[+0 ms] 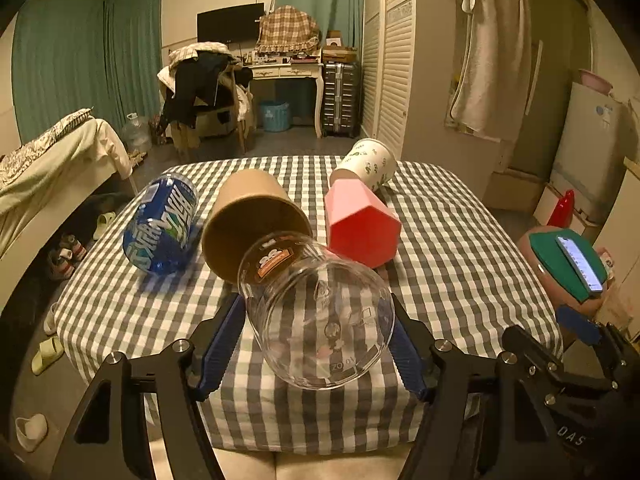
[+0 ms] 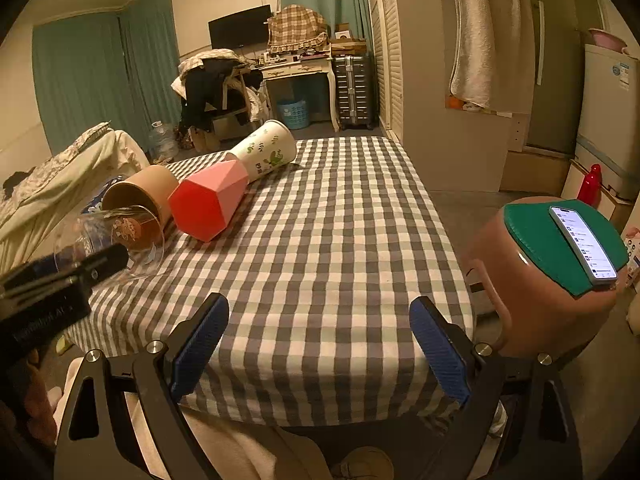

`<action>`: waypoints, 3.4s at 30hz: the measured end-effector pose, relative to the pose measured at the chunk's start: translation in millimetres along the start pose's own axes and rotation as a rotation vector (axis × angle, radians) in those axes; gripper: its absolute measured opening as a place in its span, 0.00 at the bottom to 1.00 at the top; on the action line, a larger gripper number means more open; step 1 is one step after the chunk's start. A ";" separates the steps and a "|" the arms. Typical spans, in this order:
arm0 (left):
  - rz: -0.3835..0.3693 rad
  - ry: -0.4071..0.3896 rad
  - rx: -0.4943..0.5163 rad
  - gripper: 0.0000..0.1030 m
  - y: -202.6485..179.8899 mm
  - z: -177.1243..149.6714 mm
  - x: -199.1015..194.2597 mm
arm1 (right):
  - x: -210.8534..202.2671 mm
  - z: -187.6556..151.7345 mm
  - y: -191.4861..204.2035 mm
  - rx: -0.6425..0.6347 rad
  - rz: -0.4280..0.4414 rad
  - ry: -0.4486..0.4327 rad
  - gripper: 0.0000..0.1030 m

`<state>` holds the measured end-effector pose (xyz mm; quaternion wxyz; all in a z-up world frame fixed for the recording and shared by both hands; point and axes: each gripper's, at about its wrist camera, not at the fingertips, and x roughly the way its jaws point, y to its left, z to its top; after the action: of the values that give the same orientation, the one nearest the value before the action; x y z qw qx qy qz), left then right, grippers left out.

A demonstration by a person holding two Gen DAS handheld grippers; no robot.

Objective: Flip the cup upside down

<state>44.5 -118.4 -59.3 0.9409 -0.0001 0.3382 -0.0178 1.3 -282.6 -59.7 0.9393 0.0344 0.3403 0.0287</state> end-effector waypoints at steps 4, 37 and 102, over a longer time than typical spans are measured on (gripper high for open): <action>0.001 0.024 0.025 0.68 -1.6 8.9 7.5 | 0.3 -0.3 0.9 0.000 -0.001 0.000 0.89; -0.115 0.050 0.060 0.61 6.6 14.0 6.3 | 13.5 7.7 7.6 -0.008 -0.031 0.017 0.89; 0.049 -0.240 -0.033 1.00 86.5 -8.2 -80.2 | -85.0 26.1 67.1 -0.093 -0.043 -0.204 1.00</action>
<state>-19.5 -29.1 -15.6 0.9746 -0.0095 0.2235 0.0111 -49.2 -223.6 20.1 0.9700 -0.0137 0.2419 0.0208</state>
